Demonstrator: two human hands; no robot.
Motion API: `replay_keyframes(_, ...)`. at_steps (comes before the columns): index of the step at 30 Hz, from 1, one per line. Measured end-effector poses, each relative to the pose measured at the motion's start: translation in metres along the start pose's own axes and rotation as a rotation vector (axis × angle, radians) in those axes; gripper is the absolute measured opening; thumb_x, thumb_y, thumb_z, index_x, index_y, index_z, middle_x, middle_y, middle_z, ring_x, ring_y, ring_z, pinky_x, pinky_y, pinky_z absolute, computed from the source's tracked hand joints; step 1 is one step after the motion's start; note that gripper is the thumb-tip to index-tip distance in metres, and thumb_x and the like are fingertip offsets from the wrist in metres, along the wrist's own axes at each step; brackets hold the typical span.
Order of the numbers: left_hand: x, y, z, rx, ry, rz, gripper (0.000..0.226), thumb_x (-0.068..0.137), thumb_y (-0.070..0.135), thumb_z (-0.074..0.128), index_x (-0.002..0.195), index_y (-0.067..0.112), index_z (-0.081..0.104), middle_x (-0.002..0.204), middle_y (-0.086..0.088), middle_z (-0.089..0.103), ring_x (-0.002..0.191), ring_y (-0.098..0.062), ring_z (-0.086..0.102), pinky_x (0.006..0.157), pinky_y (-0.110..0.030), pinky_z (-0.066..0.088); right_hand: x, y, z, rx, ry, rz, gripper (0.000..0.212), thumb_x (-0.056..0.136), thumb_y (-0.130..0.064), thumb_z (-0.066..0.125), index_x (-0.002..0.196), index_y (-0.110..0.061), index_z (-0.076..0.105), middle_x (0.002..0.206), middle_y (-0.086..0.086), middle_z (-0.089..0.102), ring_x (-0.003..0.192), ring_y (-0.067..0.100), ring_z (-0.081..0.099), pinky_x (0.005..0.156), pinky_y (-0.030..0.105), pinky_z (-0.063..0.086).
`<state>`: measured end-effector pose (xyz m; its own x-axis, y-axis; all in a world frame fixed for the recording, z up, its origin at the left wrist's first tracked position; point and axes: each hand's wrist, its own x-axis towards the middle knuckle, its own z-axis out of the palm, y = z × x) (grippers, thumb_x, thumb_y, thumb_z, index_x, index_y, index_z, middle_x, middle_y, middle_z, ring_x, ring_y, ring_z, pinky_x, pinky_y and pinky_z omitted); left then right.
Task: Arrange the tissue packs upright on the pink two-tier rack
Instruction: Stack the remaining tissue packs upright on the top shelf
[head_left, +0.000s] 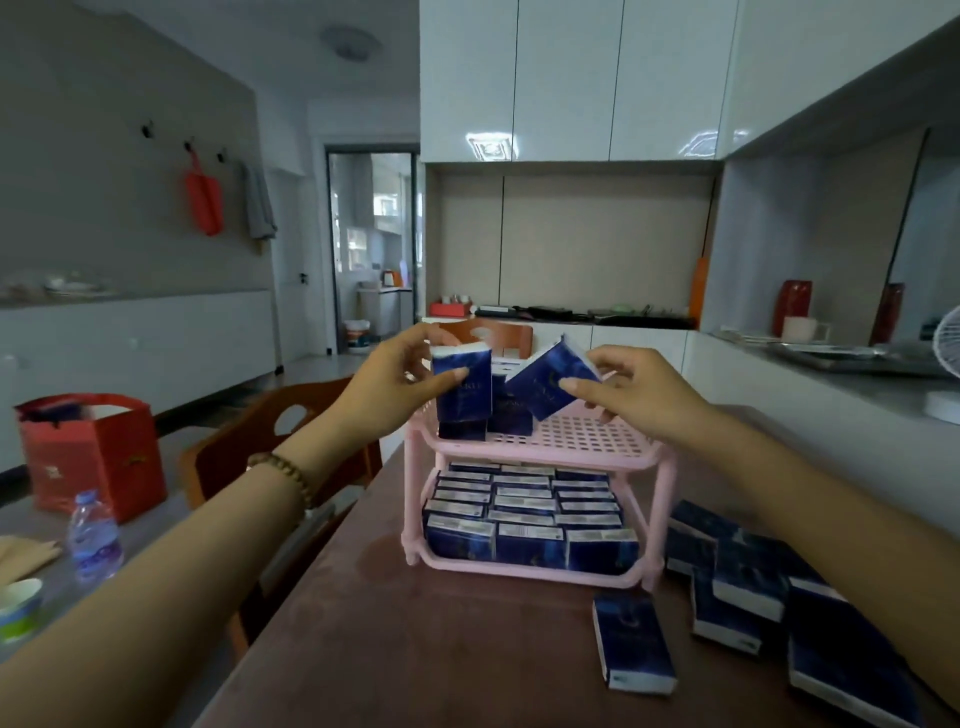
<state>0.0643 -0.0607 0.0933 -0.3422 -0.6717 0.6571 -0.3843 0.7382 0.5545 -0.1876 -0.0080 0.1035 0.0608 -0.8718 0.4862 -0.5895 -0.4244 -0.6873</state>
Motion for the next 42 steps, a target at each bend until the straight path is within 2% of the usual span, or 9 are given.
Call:
replay_keyframes(3, 0.008, -0.016, 0.001, 0.019, -0.058, -0.035, 0.024, 0.086, 0.024, 0.063, 0.109, 0.02, 0.057, 0.102, 0.01, 0.062, 0.081, -0.014, 0.063, 0.062, -0.02, 0.056, 0.013, 0.005, 0.006, -0.045, 0.019, -0.041, 0.018, 0.083, -0.017, 0.068, 0.1, -0.018, 0.061, 0.095, -0.001, 0.066, 0.065, 0.005, 0.063, 0.056, 0.016, 0.052)
replay_keyframes(6, 0.012, -0.026, 0.002, 0.029, -0.104, -0.039, 0.026, 0.083, 0.03, 0.066, 0.108, 0.025, 0.059, 0.109, 0.003, 0.063, 0.083, -0.02, 0.066, 0.07, -0.035, 0.059, 0.024, 0.012, 0.013, -0.124, 0.037, -0.036, 0.026, 0.08, -0.019, 0.072, 0.1, -0.022, 0.056, 0.097, -0.002, 0.061, 0.075, 0.015, 0.062, 0.066, 0.029, 0.055)
replay_keyframes(10, 0.016, -0.031, 0.004, 0.071, -0.125, 0.002, 0.017, 0.084, 0.024, 0.066, 0.099, 0.027, 0.06, 0.114, 0.002, 0.059, 0.081, -0.009, 0.06, 0.065, -0.016, 0.053, 0.035, 0.019, 0.024, -0.149, 0.021, -0.001, 0.027, 0.081, -0.019, 0.071, 0.099, -0.021, 0.051, 0.089, -0.008, 0.052, 0.078, 0.014, 0.056, 0.06, 0.023, 0.048)
replay_keyframes(18, 0.019, -0.042, 0.008, 0.119, -0.118, -0.041, 0.017, 0.082, 0.023, 0.069, 0.096, 0.027, 0.061, 0.12, 0.001, 0.054, 0.085, -0.012, 0.059, 0.064, -0.017, 0.053, 0.048, 0.029, 0.042, -0.101, -0.044, 0.012, 0.029, 0.08, -0.016, 0.071, 0.1, -0.019, 0.05, 0.094, -0.004, 0.052, 0.071, 0.006, 0.054, 0.052, 0.01, 0.043)
replay_keyframes(23, 0.017, -0.043, 0.008, 0.083, -0.094, -0.048, 0.021, 0.081, 0.023, 0.07, 0.091, 0.036, 0.057, 0.12, 0.003, 0.052, 0.085, -0.01, 0.058, 0.061, -0.013, 0.052, 0.053, 0.034, 0.05, -0.09, -0.05, 0.011, 0.03, 0.08, -0.016, 0.071, 0.1, -0.019, 0.049, 0.097, -0.002, 0.052, 0.073, 0.005, 0.053, 0.052, 0.01, 0.042)
replay_keyframes(28, 0.014, -0.043, 0.008, 0.095, -0.065, -0.043, 0.025, 0.079, 0.024, 0.071, 0.091, 0.039, 0.055, 0.118, 0.005, 0.051, 0.086, -0.008, 0.057, 0.059, -0.009, 0.05, 0.053, 0.037, 0.05, -0.079, -0.031, 0.009, 0.033, 0.079, -0.019, 0.072, 0.1, -0.021, 0.048, 0.103, 0.002, 0.052, 0.083, 0.015, 0.056, 0.059, 0.017, 0.047)
replay_keyframes(32, 0.012, -0.041, 0.008, 0.103, -0.059, -0.035, 0.027, 0.078, 0.025, 0.072, 0.09, 0.041, 0.054, 0.117, 0.006, 0.051, 0.086, -0.006, 0.057, 0.061, -0.008, 0.05, 0.05, 0.037, 0.048, -0.064, -0.031, 0.003, 0.033, 0.079, -0.02, 0.072, 0.102, -0.022, 0.047, 0.104, 0.0, 0.05, 0.081, 0.011, 0.054, 0.058, 0.017, 0.044)
replay_keyframes(37, 0.011, -0.041, 0.009, 0.202, -0.043, -0.047, 0.03, 0.078, 0.032, 0.071, 0.104, 0.034, 0.057, 0.118, 0.009, 0.047, 0.089, -0.006, 0.054, 0.068, -0.017, 0.05, 0.046, 0.033, 0.045, -0.08, -0.037, -0.013, 0.034, 0.081, -0.021, 0.07, 0.106, -0.022, 0.047, 0.109, -0.001, 0.048, 0.083, 0.013, 0.055, 0.06, 0.017, 0.044)
replay_keyframes(42, 0.008, -0.036, 0.008, 0.262, -0.003, -0.052, 0.038, 0.079, 0.035, 0.07, 0.115, 0.027, 0.058, 0.121, 0.007, 0.047, 0.097, -0.006, 0.047, 0.07, -0.01, 0.039, 0.041, 0.029, 0.042, -0.145, 0.014, -0.04, 0.04, 0.081, -0.026, 0.07, 0.114, -0.018, 0.049, 0.113, -0.003, 0.046, 0.086, 0.013, 0.056, 0.062, 0.013, 0.042)
